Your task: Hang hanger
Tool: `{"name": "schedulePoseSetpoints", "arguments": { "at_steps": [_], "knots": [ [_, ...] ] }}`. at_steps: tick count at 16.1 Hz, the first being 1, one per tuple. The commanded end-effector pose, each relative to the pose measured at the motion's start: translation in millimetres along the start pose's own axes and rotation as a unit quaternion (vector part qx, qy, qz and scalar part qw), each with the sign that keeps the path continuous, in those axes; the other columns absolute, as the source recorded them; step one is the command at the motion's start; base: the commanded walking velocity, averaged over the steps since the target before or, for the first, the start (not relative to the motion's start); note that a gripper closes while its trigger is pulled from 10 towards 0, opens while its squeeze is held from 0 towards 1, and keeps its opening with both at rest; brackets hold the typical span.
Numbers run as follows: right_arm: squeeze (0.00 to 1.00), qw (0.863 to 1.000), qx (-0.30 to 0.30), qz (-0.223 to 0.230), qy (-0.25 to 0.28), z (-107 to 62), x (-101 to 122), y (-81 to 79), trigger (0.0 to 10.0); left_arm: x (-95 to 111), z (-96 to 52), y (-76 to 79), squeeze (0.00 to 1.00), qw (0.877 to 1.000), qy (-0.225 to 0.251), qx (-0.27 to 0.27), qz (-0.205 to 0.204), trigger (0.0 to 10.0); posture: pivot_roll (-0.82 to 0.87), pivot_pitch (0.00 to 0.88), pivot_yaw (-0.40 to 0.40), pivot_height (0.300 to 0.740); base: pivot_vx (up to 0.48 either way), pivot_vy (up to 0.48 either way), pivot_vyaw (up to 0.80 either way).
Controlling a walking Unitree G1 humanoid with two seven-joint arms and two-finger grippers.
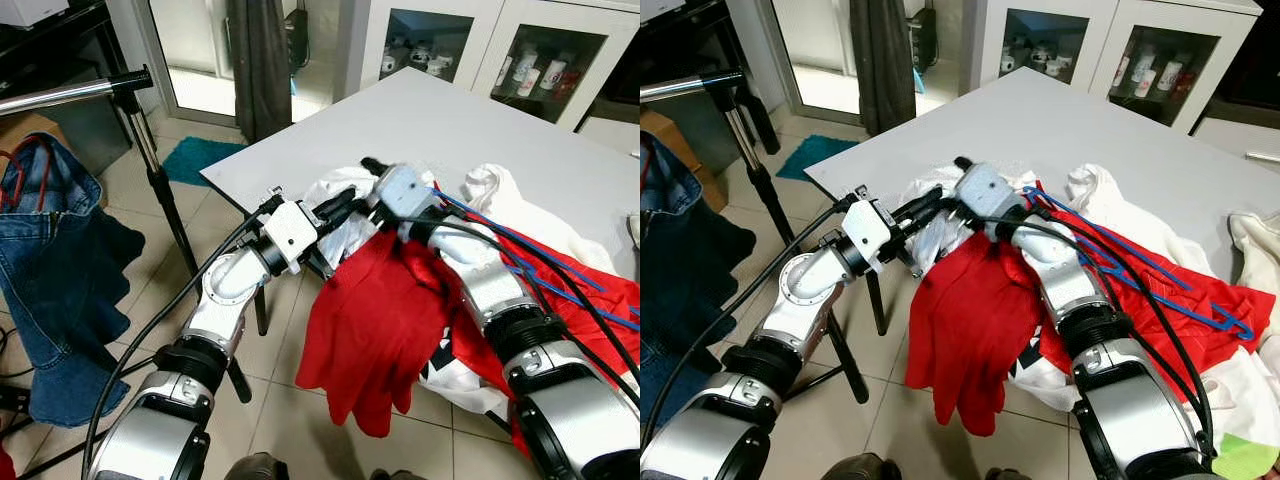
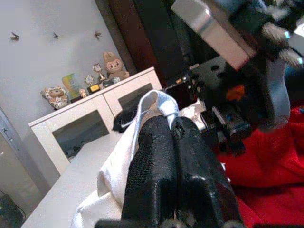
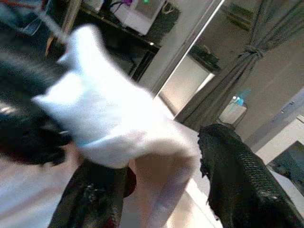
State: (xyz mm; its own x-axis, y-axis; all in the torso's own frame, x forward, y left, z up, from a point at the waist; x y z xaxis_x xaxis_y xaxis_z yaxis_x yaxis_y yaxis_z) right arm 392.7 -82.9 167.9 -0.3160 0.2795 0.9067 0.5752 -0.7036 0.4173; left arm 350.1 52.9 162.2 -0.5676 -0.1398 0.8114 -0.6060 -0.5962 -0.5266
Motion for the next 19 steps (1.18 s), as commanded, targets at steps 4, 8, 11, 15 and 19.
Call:
{"name": "schedulePoseSetpoints", "arguments": {
  "at_steps": [4, 8, 11, 15, 19],
  "knots": [
    [0.00, 0.999, -0.014, 0.025, 0.021, -6.4, 1.0, 7.2, 0.0, 4.5, 3.7, -1.7, 0.00, 1.000, 0.007, 0.002, 0.001, 0.0, 0.08, 0.010, -0.005, 0.740, 0.000, 0.000, 0.00],
    [0.00, 0.999, 0.026, -0.033, 0.009, -13.4, -5.8, -2.2, 0.0, 4.0, 3.3, -2.5, 0.00, 1.000, 0.006, 0.005, 0.000, 0.0, 0.08, 0.010, -0.005, 0.740, 0.000, 0.000, 0.00],
    [0.00, 0.989, 0.051, -0.135, -0.017, -18.8, -13.3, -3.9, 0.0, 3.9, 2.2, -3.6, 0.00, 1.000, 0.003, -0.001, 0.009, 0.0, 0.08, 0.013, -0.004, 0.740, 0.000, 0.000, 0.00],
    [0.00, 0.972, 0.059, -0.227, -0.015, -18.9, -8.6, 1.1, 10.0, 1.9, -0.9, -9.7, 0.00, 0.999, -0.012, -0.024, 0.045, 0.0, 0.09, 0.015, -0.003, 0.740, 0.000, 0.000, 0.00],
    [1.00, 0.974, 0.057, -0.218, -0.002, -22.0, -4.3, 7.9, 10.0, 0.2, -3.5, -15.6, 0.00, 0.998, -0.021, -0.024, 0.058, 0.0, 0.09, 0.016, 0.000, 0.740, 0.000, 0.000, 0.00]
  ]
}}
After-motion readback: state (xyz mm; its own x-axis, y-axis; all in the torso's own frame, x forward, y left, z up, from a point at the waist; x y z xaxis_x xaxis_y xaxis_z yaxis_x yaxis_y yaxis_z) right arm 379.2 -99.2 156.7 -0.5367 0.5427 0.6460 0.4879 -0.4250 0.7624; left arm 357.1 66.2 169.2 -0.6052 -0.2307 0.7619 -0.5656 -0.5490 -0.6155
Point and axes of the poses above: a point about 5 cm out from each wrist's last joint towards the gripper, its own z axis pointing out of the wrist towards the gripper, its own x axis along the axis of the wrist's last joint, y = z × x, the point moved 4 cm from there along z, pointing out of the wrist towards the gripper, and after that the axes turned 4 degrees about z, right-handed, at the moved point
